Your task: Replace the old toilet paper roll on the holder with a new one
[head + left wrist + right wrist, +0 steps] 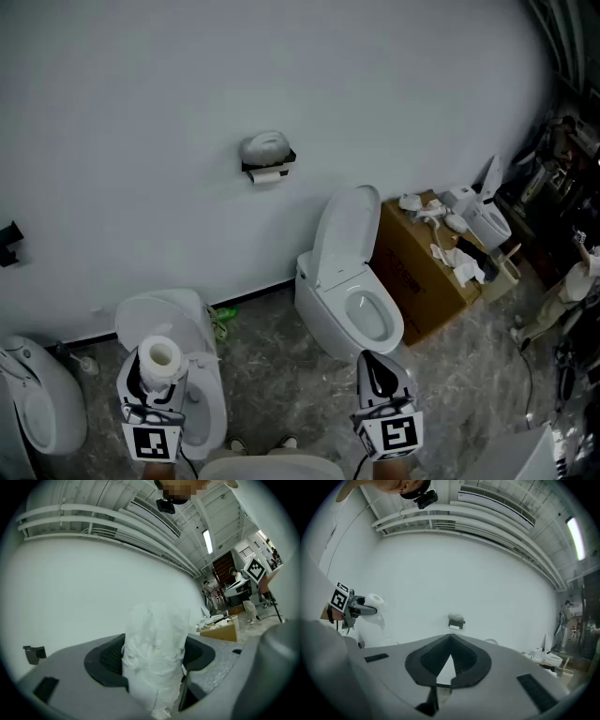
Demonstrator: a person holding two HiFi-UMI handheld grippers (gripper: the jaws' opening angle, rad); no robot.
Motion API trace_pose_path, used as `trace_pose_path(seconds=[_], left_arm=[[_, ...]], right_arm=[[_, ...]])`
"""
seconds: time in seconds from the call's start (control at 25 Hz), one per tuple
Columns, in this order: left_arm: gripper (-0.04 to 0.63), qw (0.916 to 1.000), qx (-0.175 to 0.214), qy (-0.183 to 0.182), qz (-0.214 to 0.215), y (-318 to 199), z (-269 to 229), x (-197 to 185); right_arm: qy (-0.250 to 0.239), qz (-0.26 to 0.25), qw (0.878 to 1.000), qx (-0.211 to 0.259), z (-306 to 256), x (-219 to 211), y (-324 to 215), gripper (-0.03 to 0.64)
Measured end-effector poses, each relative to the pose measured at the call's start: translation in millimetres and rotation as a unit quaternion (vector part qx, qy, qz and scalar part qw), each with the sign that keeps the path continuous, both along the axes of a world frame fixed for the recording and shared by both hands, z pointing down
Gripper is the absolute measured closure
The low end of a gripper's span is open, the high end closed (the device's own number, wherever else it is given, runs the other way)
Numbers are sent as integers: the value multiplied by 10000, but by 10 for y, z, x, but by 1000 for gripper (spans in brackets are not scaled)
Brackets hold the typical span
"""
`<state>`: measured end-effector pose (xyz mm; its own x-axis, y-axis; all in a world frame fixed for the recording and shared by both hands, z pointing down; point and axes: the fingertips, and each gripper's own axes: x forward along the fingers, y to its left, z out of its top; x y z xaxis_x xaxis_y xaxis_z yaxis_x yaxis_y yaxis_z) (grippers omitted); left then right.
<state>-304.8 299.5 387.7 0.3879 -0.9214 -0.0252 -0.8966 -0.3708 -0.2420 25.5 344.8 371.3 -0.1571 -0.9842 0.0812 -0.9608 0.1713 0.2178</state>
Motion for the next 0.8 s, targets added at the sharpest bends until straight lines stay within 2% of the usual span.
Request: trace_pose_path(seconds=[0.56, 0.8], left_arm=[[265, 9999, 61, 7, -103, 84, -10, 130], [265, 9998, 41, -36, -174, 127, -5, 217]], right_arm=[[-20, -205, 9998, -42, 45, 108, -17, 618], [406, -237, 9987, -183, 96, 184, -76, 618]])
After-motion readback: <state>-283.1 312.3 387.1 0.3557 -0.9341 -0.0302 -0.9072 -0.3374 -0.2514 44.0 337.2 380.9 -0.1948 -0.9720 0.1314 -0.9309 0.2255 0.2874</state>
